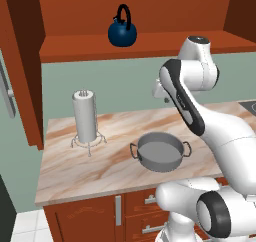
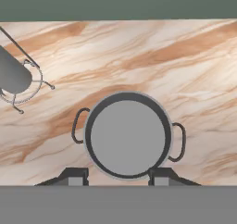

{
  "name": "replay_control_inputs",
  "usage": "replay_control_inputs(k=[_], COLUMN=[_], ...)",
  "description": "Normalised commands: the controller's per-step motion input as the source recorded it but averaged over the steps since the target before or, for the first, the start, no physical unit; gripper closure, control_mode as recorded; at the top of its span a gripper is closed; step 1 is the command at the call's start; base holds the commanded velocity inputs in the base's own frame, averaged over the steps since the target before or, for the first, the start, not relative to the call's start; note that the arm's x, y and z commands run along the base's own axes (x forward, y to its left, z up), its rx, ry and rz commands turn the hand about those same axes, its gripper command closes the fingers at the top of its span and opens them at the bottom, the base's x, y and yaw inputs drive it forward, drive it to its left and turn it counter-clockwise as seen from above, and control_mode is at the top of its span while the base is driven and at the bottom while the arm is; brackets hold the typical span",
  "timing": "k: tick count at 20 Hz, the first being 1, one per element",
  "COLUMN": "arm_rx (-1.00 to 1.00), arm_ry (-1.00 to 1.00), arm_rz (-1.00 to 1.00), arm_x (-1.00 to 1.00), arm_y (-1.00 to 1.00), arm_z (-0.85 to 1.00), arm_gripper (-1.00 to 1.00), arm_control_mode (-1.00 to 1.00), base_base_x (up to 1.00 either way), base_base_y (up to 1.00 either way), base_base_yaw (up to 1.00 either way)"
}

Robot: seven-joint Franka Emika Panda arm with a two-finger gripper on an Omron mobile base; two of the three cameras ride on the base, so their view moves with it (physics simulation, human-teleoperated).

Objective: Pick the kettle from the cabinet and place it on a stove burner. Then pick the pot from the counter and place it on another stove burner. Finally, turn both burners on.

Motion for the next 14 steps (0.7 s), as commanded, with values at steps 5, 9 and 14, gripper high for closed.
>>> replay_control_inputs(k=[5,9,14], arm_rx=[0.00,-0.02,0.00], arm_ry=[-0.04,-0.11,-0.23], arm_rz=[0.00,0.00,0.00], arm_x=[-0.07,-0.09,-0.22], arm_y=[0.00,0.04,0.01], arm_z=[0.00,0.02,0.03], arm_gripper=[-1.00,-1.00,-1.00], arm_control_mode=[-1.00,-1.00,-1.00], base_base_x=[0.00,0.00,0.00], base_base_y=[0.00,0.00,0.00], base_base_yaw=[0.00,0.00,0.00])
